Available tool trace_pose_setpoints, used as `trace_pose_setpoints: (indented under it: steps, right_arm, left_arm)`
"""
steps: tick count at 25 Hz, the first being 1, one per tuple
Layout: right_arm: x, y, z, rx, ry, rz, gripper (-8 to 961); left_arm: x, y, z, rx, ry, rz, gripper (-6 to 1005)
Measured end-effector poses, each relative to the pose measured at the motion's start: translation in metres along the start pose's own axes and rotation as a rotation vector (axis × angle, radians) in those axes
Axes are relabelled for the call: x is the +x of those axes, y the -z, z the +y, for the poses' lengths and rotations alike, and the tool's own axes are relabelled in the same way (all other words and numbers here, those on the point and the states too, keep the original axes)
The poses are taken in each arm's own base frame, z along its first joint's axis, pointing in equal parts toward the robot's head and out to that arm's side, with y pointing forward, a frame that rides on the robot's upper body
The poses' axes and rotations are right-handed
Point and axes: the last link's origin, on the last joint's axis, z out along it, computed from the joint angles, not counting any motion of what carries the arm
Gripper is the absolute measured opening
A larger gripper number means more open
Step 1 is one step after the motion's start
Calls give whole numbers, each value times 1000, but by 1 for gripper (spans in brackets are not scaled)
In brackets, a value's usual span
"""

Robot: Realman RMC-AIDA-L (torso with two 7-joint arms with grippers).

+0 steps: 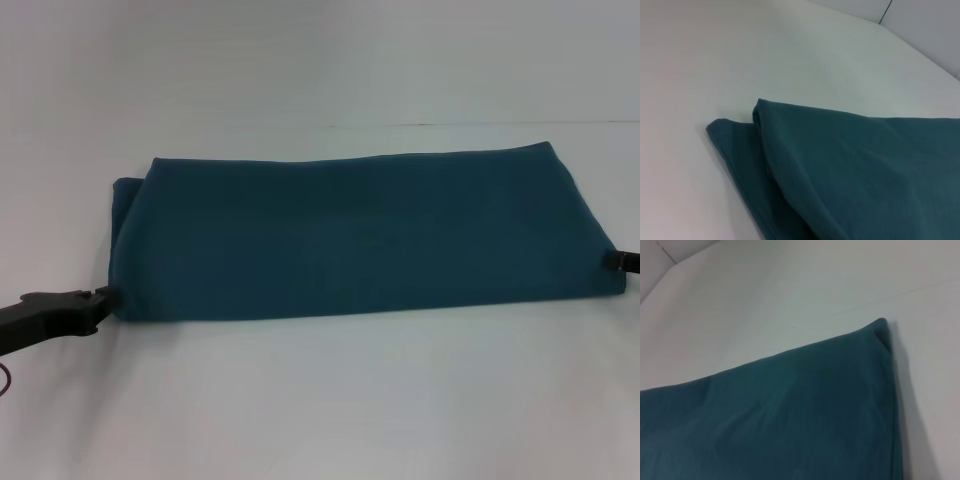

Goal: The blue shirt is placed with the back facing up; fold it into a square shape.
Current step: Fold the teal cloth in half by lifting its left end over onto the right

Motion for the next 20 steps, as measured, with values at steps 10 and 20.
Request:
trace_pose_setpoints:
  steps: [10,20]
  right_arm:
    - [7,-16,5,3,-12,27,628]
    - [7,-10,0,12,-15,18,500]
  left_arm:
    - [1,-1,-1,6,-2,2,2]
    - [2,1,-3,14,2,9,3]
